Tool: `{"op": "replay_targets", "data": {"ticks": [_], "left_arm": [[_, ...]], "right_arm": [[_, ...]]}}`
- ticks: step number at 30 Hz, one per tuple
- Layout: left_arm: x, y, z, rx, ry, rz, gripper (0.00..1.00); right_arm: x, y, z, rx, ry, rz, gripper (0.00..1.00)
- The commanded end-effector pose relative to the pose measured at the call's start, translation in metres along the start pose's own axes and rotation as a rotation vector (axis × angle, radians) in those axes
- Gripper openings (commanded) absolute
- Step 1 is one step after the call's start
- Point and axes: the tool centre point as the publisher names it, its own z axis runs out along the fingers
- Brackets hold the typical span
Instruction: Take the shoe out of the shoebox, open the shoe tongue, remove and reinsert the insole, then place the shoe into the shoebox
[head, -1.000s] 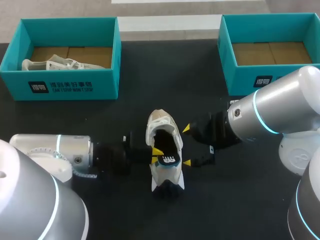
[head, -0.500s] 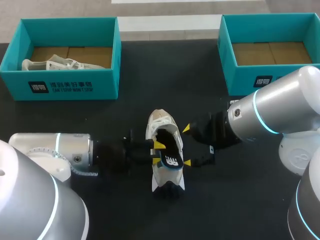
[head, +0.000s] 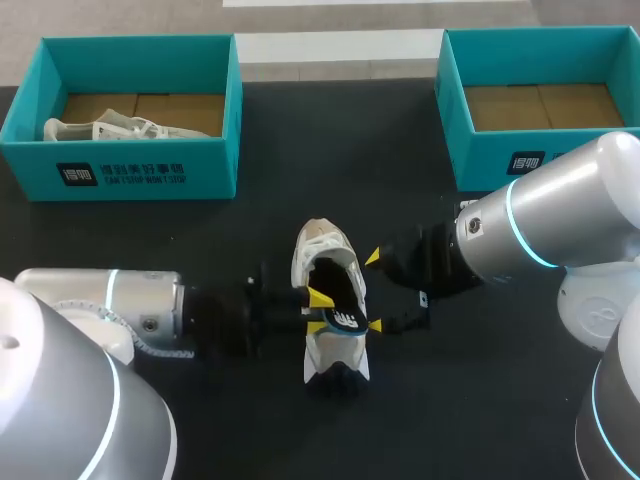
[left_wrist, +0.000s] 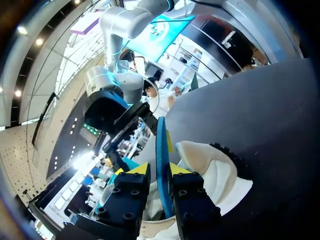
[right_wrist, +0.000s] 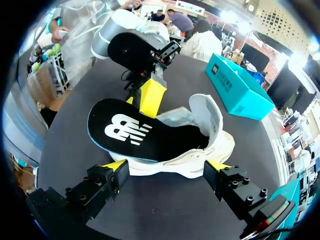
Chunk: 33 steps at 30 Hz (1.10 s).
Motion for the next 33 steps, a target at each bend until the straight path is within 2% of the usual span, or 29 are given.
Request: {"op": "replay_targets", "data": {"ticks": [1, 2, 3, 11, 19, 26, 29, 33], "left_arm": [[0.001, 0.002, 0.007, 0.005, 0.015, -0.003, 0.07], [0.002, 0.002, 0.008, 0.005, 0.018, -0.003, 0.0], [0.002, 0.005, 0.007, 0.0, 0.023, -0.004, 0.0], [0.006, 0.019, 0.0, -0.025, 0.039, -0.022, 0.0], [0.011, 0.038, 0.005, -0.027, 0.09, -0.011, 0.0], [0.014, 0.043, 0.001, -0.03, 0.102, -0.016, 0.0], [0.013, 0.037, -0.001, -0.017, 0.104, -0.009, 0.29], [0.007, 0.028, -0.006, -0.008, 0.109, 0.014, 0.4]], "right_arm": [[0.001, -0.001, 0.0, -0.001, -0.002, -0.001, 1.0], [0.001, -0.001, 0.0, -0.001, -0.002, -0.001, 1.0], [0.001, -0.001, 0.0, -0.001, -0.002, -0.001, 1.0], [0.001, -0.001, 0.0, -0.001, -0.002, -0.001, 1.0], [0.001, -0.001, 0.0, -0.001, -0.002, -0.001, 1.0], [0.001, -0.001, 0.0, -0.001, -0.002, -0.001, 1.0], [0.001, -0.001, 0.0, -0.001, -0.002, -0.001, 1.0], [0.001, -0.001, 0.0, -0.001, -0.002, -0.001, 1.0]]}}
